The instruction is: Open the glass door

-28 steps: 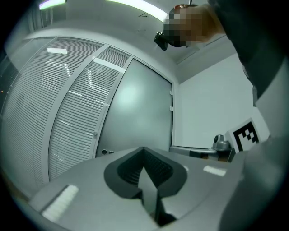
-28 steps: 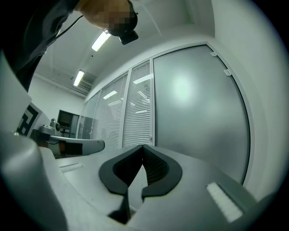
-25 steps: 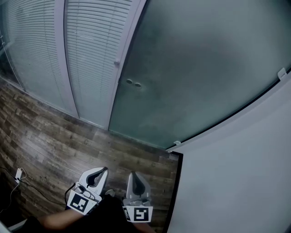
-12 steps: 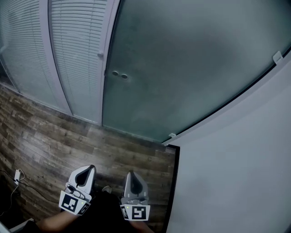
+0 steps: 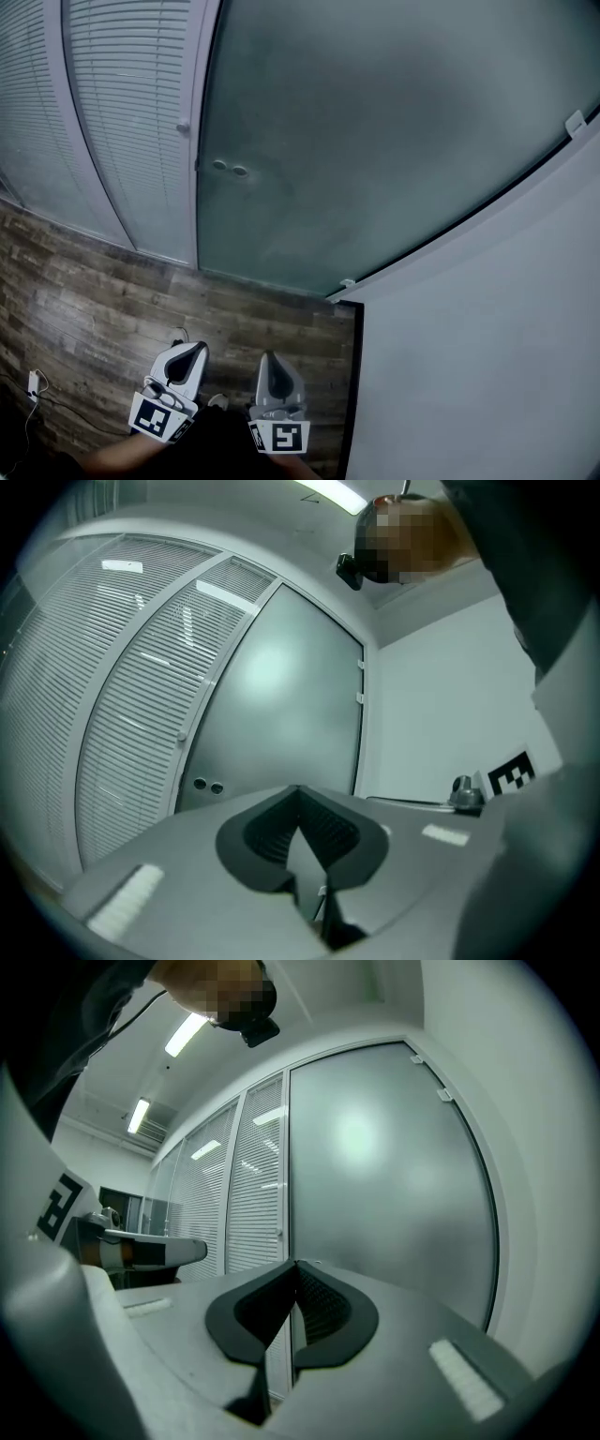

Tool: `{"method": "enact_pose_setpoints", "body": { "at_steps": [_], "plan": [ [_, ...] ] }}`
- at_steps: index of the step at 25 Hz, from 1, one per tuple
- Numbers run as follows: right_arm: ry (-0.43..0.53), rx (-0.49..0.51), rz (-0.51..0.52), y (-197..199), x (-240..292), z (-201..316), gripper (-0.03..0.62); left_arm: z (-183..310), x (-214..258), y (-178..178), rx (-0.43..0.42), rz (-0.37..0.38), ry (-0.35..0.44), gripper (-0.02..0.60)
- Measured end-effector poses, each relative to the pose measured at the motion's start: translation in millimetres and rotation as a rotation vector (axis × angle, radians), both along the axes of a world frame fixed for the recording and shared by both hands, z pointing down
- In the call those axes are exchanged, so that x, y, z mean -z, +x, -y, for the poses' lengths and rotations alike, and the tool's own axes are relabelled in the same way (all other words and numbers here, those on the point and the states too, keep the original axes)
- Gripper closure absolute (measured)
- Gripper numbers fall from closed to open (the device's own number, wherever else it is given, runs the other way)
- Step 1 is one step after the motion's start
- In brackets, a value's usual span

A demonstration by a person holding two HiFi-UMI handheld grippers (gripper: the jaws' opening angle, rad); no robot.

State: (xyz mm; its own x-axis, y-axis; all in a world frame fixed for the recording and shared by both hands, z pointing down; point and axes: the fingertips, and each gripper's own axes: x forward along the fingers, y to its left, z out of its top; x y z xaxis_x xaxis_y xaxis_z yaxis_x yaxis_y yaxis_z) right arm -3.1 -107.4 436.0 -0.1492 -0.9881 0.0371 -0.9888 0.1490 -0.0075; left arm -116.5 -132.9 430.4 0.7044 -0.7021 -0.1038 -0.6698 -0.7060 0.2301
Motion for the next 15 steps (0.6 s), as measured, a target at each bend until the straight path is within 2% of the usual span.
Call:
{"method": "enact_pose_setpoints", "body": {
  "at_steps": [5,10,15],
  "plan": [
    [-0.019,0.028,-0.018,-14.3,1.2,57.6,0.592,51.4,3.4,-9.8,0.017,-0.017,-0.004,0.581],
    [-0.021,0.030,-0.026,-22.9,-17.9,129.6,0.592,108.8,-13.7,-26.3,0.025,-0.027,-0.004,0.581],
    [-0.008,0.012,-0.029,-25.1,-42.2,169.4,0.591,147.8,-47.0,-28.3,0.005,0.030,-0.029,0.581]
  ]
}}
